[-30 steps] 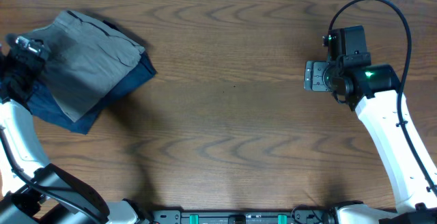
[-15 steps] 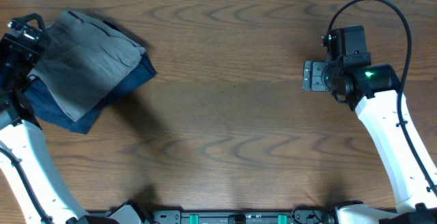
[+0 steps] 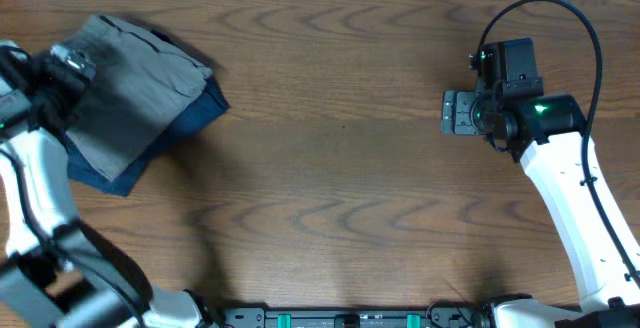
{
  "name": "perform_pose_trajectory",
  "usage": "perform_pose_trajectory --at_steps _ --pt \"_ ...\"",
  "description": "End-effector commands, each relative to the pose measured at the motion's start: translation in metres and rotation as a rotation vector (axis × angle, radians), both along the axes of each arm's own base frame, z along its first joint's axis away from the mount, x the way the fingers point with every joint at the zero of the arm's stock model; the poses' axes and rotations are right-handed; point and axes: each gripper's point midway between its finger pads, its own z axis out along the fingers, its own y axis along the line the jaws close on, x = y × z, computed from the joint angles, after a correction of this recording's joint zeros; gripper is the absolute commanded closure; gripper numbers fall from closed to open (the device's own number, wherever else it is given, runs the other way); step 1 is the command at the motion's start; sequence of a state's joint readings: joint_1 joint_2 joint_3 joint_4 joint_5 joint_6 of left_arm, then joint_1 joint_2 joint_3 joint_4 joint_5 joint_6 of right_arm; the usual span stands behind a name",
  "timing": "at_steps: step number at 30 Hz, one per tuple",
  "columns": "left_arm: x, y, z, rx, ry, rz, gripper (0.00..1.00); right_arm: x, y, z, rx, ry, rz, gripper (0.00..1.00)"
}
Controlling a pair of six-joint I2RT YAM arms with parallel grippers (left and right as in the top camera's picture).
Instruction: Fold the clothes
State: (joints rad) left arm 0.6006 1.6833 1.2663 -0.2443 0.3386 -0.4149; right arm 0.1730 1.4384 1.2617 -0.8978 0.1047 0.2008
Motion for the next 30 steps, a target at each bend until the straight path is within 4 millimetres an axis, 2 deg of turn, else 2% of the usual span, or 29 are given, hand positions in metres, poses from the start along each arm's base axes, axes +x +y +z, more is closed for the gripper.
perform_pose_trajectory --at_steps 1,4,8,11,14,15,19,22,24,26,28,30 --pt "-0.004 0.023 -0.049 -0.01 0.098 0.049 0.02 -0.001 0.003 0.003 0.032 -0.003 -0.005 0.12" --pt "0.007 0.015 -0.065 -0.066 0.078 -0.007 0.02 -0.001 0.003 0.003 0.032 -0.001 -0.005 0.12" --pt "0.01 0.014 -0.06 -0.041 0.067 -0.036 0.02 -0.003 0.003 0.001 0.031 0.008 -0.005 0.11" --pt "0.01 0.013 -0.038 -0.012 0.026 -0.046 0.02 -0.003 0.003 0.001 0.031 0.009 -0.005 0.1" --pt "0.013 -0.001 0.001 0.012 -0.056 -0.089 0.02 -0.001 0.006 0.003 0.047 -0.001 0.003 0.01" --pt "0.016 -0.01 0.017 0.028 -0.087 -0.11 0.02 0.001 0.009 0.004 0.064 -0.01 0.012 0.01" --pt "0.024 -0.058 0.067 0.118 -0.165 -0.22 0.02 0.014 0.018 0.012 0.141 -0.062 0.037 0.01" --pt "0.023 -0.11 0.082 0.185 -0.143 -0.318 0.02 0.022 0.009 0.017 0.171 -0.096 0.018 0.01" --pt "0.021 -0.144 0.077 0.222 -0.088 -0.385 0.02 0.024 -0.001 0.018 0.191 -0.099 -0.006 0.01" --pt "0.014 -0.178 0.062 0.246 -0.002 -0.455 0.02 0.021 -0.013 0.015 0.203 -0.08 -0.03 0.01" --pt "-0.003 -0.21 0.039 0.233 0.113 -0.528 0.02 0.011 -0.026 0.009 0.208 -0.033 -0.068 0.01" --pt "-0.03 -0.236 0.016 0.198 0.25 -0.603 0.02 -0.007 -0.039 -0.001 0.211 0.05 -0.115 0.01"
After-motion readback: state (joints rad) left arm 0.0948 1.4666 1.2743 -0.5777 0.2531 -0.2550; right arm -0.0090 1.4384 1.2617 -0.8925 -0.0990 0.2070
